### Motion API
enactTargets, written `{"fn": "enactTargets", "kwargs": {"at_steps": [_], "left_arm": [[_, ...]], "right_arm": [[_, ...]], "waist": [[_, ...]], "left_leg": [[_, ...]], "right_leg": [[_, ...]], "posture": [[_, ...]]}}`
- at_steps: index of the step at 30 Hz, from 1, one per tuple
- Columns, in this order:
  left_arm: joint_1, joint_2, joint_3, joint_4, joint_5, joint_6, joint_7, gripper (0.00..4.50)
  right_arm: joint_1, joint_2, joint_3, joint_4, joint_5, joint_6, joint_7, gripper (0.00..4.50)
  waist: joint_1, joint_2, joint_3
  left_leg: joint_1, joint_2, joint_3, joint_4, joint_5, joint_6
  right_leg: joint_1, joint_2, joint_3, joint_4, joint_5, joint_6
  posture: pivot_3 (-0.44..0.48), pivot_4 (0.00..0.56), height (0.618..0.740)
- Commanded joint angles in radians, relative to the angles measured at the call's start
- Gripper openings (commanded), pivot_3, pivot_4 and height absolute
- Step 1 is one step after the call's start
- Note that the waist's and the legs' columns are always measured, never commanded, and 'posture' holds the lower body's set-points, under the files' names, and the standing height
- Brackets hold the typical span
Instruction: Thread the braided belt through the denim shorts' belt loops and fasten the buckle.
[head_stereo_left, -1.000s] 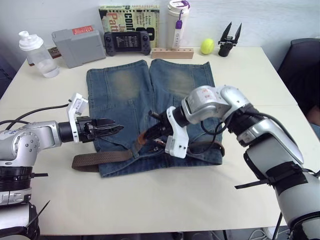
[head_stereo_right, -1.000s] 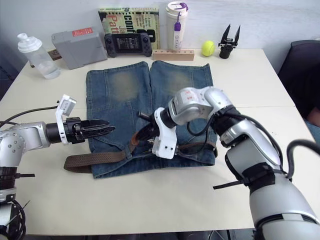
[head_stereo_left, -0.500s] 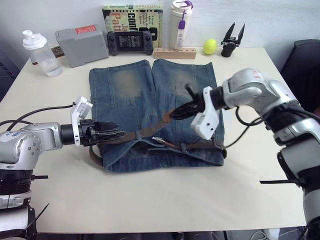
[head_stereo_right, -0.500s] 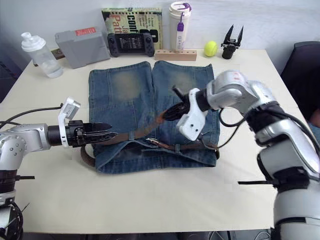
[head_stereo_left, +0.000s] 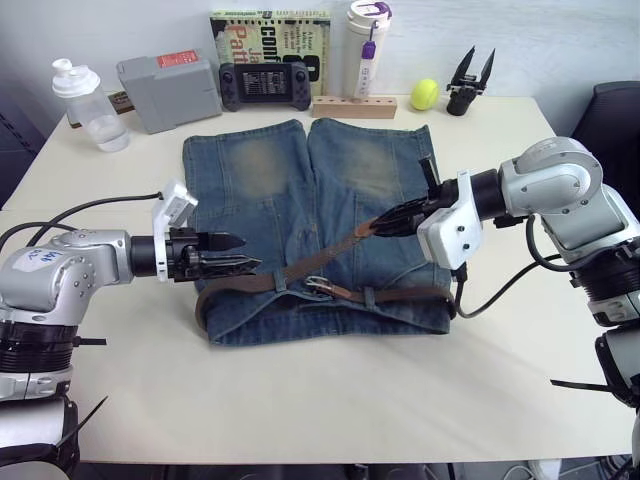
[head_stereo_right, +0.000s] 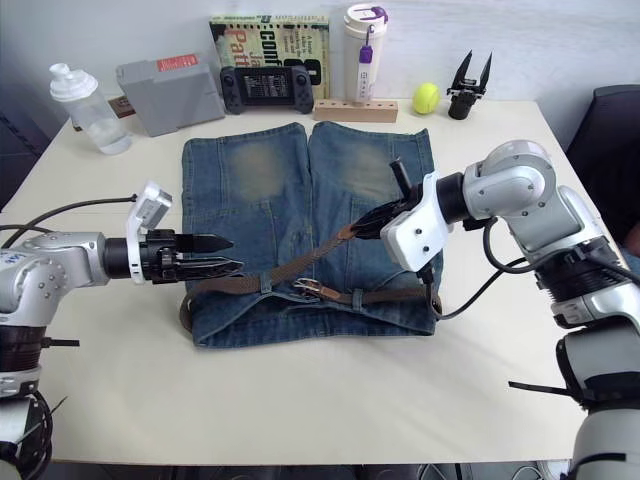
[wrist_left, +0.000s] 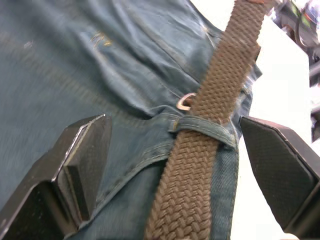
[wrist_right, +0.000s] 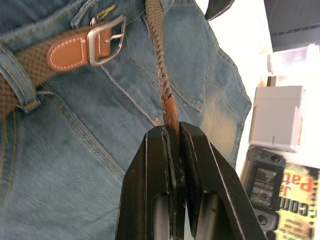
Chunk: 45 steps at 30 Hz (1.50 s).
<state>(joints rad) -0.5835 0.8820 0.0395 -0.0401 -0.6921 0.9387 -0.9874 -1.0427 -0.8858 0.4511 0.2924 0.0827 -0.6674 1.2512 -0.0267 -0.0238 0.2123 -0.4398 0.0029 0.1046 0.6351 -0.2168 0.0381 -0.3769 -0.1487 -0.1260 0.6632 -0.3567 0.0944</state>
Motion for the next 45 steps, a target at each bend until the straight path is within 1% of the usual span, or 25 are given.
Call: {"fn": "enactTargets", "kwargs": {"at_steps": [1,4,7,10,17,19,24,25,26,27,29,30,31,33,36,41,45], "left_arm": [[0.051,0.002,-0.044,-0.107,0.076,-0.163,-0.066,4.44],[0.122,0.005,-0.103,-0.117,0.136,-0.204,-0.076,4.44],[0.153,-0.022,-0.069,-0.057,0.127,-0.193,-0.059,4.44],[0.166,-0.018,-0.044,-0.032,0.118,-0.186,-0.073,4.44],[0.169,-0.030,-0.028,-0.044,0.115,-0.182,-0.085,4.44],[0.149,-0.042,0.009,-0.044,0.075,-0.162,-0.086,4.44],[0.065,-0.070,0.141,-0.029,-0.075,-0.067,-0.080,4.44],[0.049,-0.079,0.153,-0.033,-0.093,-0.052,-0.069,4.44],[0.037,-0.091,0.148,-0.047,-0.086,-0.057,-0.052,4.44],[0.030,-0.105,0.114,-0.063,-0.030,-0.100,-0.018,4.44],[0.041,-0.125,-0.011,-0.093,0.169,-0.253,0.064,4.44],[0.055,-0.138,-0.054,-0.111,0.228,-0.307,0.084,4.44],[0.069,-0.158,-0.082,-0.137,0.255,-0.345,0.094,4.44],[0.076,-0.228,-0.105,-0.178,0.274,-0.386,0.140,4.44],[0.036,-0.301,-0.144,-0.198,0.335,-0.461,0.186,4.44],[-0.056,-0.362,-0.175,-0.179,0.395,-0.522,0.215,4.44],[-0.075,-0.395,-0.216,-0.148,0.467,-0.567,0.244,4.44]], "right_arm": [[0.021,-0.057,-0.091,-0.040,0.058,0.122,0.061,0.00],[0.046,-0.067,-0.125,-0.070,0.078,0.203,0.087,0.00],[0.072,-0.089,-0.157,-0.110,0.106,0.288,0.133,0.00],[0.085,-0.109,-0.180,-0.126,0.105,0.324,0.168,0.00],[0.096,-0.061,-0.204,-0.175,0.084,0.357,0.150,0.00],[0.092,-0.052,-0.212,-0.187,0.089,0.377,0.149,0.00],[0.098,-0.030,-0.226,-0.247,0.123,0.467,0.151,0.00],[0.101,-0.020,-0.229,-0.263,0.128,0.486,0.148,0.00],[0.105,-0.012,-0.229,-0.274,0.129,0.504,0.145,0.00],[0.107,-0.006,-0.230,-0.281,0.124,0.525,0.138,0.00],[0.110,-0.004,-0.230,-0.286,0.118,0.604,0.131,0.00],[0.112,-0.005,-0.231,-0.289,0.121,0.646,0.132,0.00],[0.113,-0.006,-0.235,-0.291,0.129,0.691,0.132,0.00],[0.114,-0.007,-0.240,-0.295,0.138,0.755,0.135,0.00],[0.119,-0.008,-0.247,-0.313,0.149,0.828,0.137,0.00],[0.122,-0.009,-0.254,-0.332,0.141,0.885,0.130,0.00],[0.127,-0.007,-0.262,-0.352,0.140,0.909,0.125,0.00]], "waist": [[0.001,0.000,0.000],[0.000,0.000,0.000],[-0.001,0.000,0.000],[0.000,0.000,0.000],[0.000,0.000,0.000],[0.000,0.000,0.000],[0.001,0.000,0.000],[0.001,0.000,0.000],[0.001,0.000,0.000],[0.001,0.000,0.000],[0.002,0.000,0.000],[0.004,0.000,0.000],[0.004,0.000,0.000],[0.004,0.000,0.000],[0.007,0.000,0.000],[0.016,0.000,0.000],[0.021,0.000,0.000]], "left_leg": [[0.000,0.000,0.000,0.000,0.000,0.000],[0.001,0.000,0.000,0.000,0.000,0.000],[0.001,0.000,0.000,0.000,0.000,0.000],[0.001,0.001,0.000,0.001,0.000,0.000],[0.001,0.001,0.000,0.001,0.000,0.001],[0.001,0.001,0.000,0.001,0.000,0.001],[0.000,0.001,-0.001,0.002,0.000,0.001],[0.000,0.001,-0.001,0.002,0.000,0.001],[0.000,0.001,-0.001,0.002,0.000,0.001],[0.001,0.001,-0.002,0.002,0.000,0.001],[0.001,0.000,-0.002,0.002,0.000,0.001],[0.001,0.000,-0.002,0.002,0.000,0.001],[0.001,-0.001,-0.001,0.002,0.000,0.001],[-0.001,-0.001,-0.001,0.002,-0.001,0.002],[-0.003,-0.001,-0.003,0.005,-0.001,0.003],[-0.003,0.000,-0.003,0.009,-0.001,0.003],[-0.003,0.000,-0.003,0.009,-0.002,0.003]], "right_leg": [[0.000,0.000,0.000,0.000,0.000,0.000],[0.001,0.000,0.000,-0.001,0.000,0.000],[0.000,0.000,0.000,-0.001,0.000,0.000],[0.000,0.000,-0.001,-0.001,0.000,0.000],[0.000,0.000,-0.001,-0.001,0.000,0.000],[0.000,0.000,-0.001,-0.001,0.000,0.000],[0.001,0.000,-0.002,-0.001,0.000,0.000],[0.001,0.000,-0.002,-0.001,0.000,0.000],[0.002,0.000,-0.002,-0.001,0.000,0.000],[0.002,0.000,-0.002,-0.001,0.000,0.000],[0.002,0.000,-0.003,0.000,0.000,0.000],[0.003,0.000,-0.003,0.000,0.000,0.000],[0.002,-0.001,-0.003,0.001,0.000,0.000],[0.002,-0.001,-0.003,0.002,0.001,0.001],[0.001,-0.001,-0.004,0.001,0.001,0.001],[0.002,0.000,-0.006,-0.001,0.001,0.001],[0.002,0.000,-0.007,-0.001,0.001,0.001]], "posture": [[0.000,0.150,0.697],[0.000,0.150,0.697],[0.000,0.150,0.697],[0.000,0.150,0.697],[0.000,0.150,0.697],[0.000,0.150,0.697],[0.000,0.150,0.697],[0.000,0.150,0.697],[0.000,0.150,0.697],[0.000,0.150,0.697],[0.000,0.150,0.697],[0.000,0.150,0.697],[0.000,0.150,0.697],[0.000,0.150,0.697],[0.000,0.150,0.697],[0.000,0.150,0.697],[0.000,0.150,0.697]]}}
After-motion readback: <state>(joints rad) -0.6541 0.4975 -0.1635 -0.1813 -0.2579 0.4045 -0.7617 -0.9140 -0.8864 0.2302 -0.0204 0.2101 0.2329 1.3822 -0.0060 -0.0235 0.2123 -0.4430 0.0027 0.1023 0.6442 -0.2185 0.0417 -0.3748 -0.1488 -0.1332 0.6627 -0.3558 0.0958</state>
